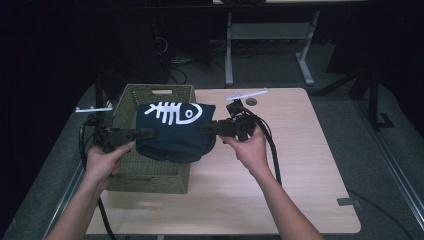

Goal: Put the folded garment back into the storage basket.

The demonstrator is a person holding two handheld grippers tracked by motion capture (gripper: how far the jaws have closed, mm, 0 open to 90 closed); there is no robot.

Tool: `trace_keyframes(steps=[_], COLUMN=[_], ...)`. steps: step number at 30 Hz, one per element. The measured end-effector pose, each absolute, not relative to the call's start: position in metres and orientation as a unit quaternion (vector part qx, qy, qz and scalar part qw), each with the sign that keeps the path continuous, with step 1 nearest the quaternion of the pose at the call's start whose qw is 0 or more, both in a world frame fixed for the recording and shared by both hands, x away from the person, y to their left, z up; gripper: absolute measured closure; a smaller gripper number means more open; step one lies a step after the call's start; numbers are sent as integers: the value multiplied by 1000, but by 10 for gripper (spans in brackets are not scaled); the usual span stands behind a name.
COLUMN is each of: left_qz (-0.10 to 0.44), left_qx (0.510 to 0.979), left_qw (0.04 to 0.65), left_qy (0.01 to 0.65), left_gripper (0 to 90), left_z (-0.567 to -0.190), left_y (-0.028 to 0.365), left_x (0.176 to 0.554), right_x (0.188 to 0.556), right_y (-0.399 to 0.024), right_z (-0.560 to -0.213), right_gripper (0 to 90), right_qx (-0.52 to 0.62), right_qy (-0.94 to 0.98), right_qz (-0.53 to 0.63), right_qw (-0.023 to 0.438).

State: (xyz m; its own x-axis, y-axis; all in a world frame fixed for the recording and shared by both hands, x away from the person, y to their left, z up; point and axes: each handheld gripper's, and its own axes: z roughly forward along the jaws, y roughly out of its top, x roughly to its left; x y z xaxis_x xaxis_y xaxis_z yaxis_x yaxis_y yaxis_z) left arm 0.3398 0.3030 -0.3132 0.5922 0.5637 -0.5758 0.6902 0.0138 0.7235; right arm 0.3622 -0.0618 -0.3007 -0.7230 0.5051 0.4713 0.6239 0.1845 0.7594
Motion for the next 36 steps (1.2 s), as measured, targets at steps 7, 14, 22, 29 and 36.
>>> trace_keyframes(steps=[7,14,22,29,36], left_qz=[-51,-44,-41,-39,-39], left_qx=[689,682,676,674,671], left_qw=[555,554,552,550,549], left_qy=[463,475,487,491,498], left_gripper=[595,594,592,590,587], left_z=[-315,-317,-318,-319,-322], left_y=[319,333,340,345,352], left_x=[339,336,335,335,335], right_x=[367,373,377,380,382], right_y=[-45,-29,-18,-12,-5], right_z=[-304,-307,-312,-314,-318], right_gripper=[709,706,706,704,703], right_qx=[-365,-363,-362,-364,-365], right_qy=[-766,-768,-768,-767,-768], right_qz=[-525,-524,-524,-523,-521], right_qw=[59,66,68,71,74])
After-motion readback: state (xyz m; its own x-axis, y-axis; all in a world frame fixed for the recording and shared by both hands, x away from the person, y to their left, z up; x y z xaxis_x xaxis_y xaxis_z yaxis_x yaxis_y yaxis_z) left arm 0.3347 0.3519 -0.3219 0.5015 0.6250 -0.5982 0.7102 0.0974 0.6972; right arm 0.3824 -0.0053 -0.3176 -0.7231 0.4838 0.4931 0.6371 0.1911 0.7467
